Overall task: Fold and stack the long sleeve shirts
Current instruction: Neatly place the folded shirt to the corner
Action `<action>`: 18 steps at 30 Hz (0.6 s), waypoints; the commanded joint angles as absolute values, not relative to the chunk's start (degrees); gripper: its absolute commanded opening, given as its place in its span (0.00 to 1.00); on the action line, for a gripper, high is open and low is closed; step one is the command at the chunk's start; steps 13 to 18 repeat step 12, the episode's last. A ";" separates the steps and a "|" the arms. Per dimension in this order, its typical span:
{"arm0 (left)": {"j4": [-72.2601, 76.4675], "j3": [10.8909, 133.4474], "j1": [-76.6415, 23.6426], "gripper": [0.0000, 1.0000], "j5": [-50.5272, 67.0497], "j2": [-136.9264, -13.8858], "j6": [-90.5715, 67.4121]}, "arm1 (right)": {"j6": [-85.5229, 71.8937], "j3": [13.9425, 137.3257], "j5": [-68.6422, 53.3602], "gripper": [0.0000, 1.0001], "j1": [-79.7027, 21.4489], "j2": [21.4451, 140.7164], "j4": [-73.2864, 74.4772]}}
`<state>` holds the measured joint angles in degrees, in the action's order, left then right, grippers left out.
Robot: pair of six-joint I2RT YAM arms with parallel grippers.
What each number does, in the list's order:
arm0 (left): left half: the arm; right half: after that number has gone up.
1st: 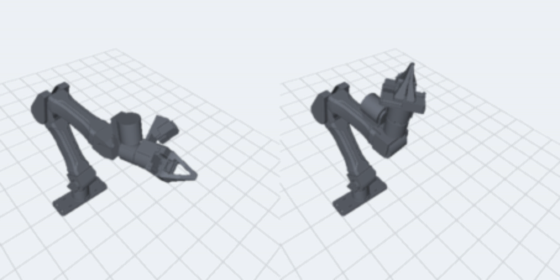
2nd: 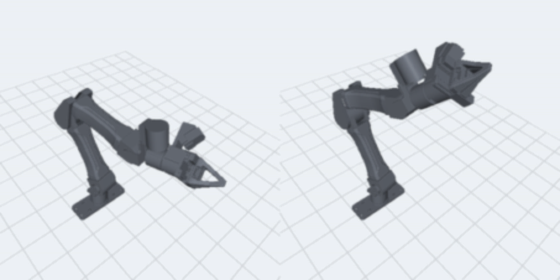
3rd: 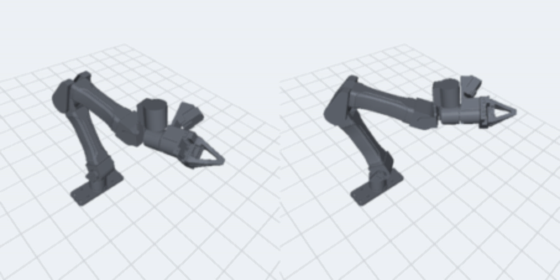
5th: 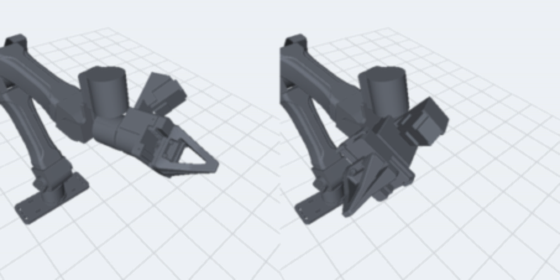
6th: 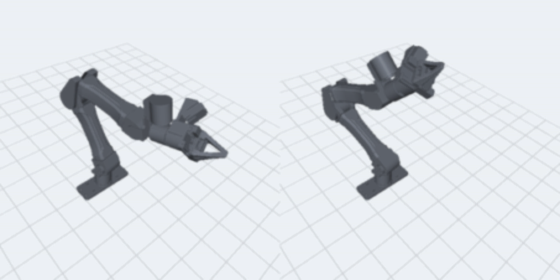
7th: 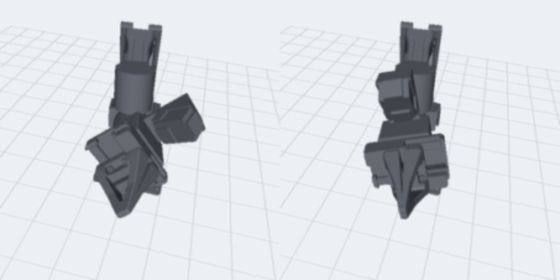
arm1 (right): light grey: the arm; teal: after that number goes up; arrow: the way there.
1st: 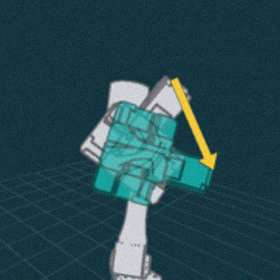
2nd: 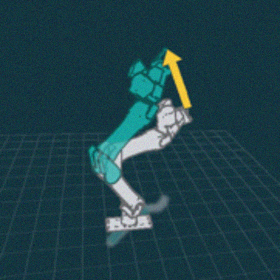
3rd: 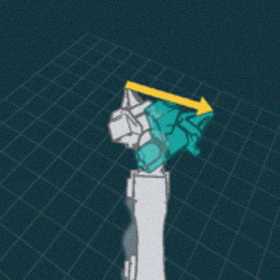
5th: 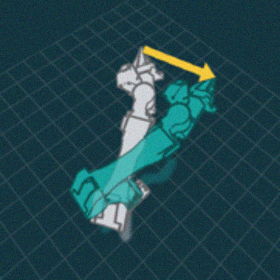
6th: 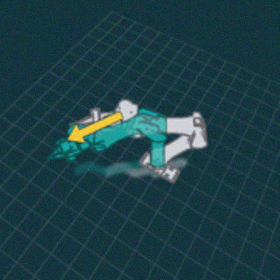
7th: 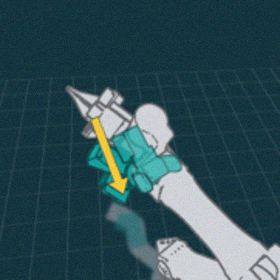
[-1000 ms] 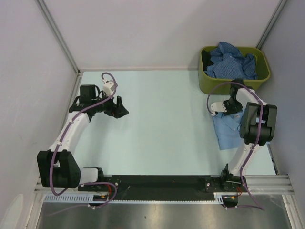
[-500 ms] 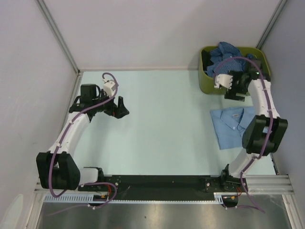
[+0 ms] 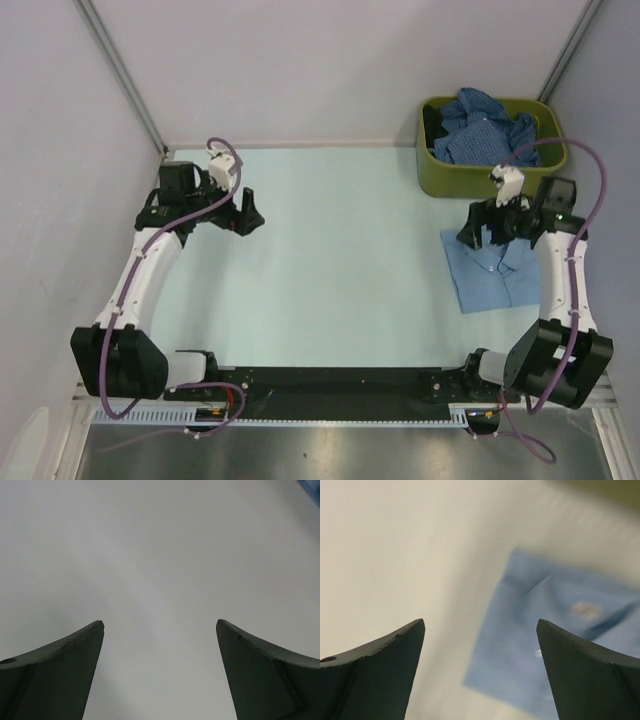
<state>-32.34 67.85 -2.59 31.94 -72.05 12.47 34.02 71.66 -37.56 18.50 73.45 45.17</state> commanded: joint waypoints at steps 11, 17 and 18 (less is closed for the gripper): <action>-37.44 52.65 -1.58 0.99 25.84 -68.82 13.18 | 9.49 49.92 -32.44 1.00 9.32 58.98 34.45; -37.44 52.12 -1.67 0.99 25.84 -67.43 13.18 | 9.49 50.27 -32.52 1.00 9.06 58.10 34.45; -37.44 52.12 -1.67 0.99 25.84 -67.43 13.18 | 9.49 50.27 -32.52 1.00 9.06 58.10 34.45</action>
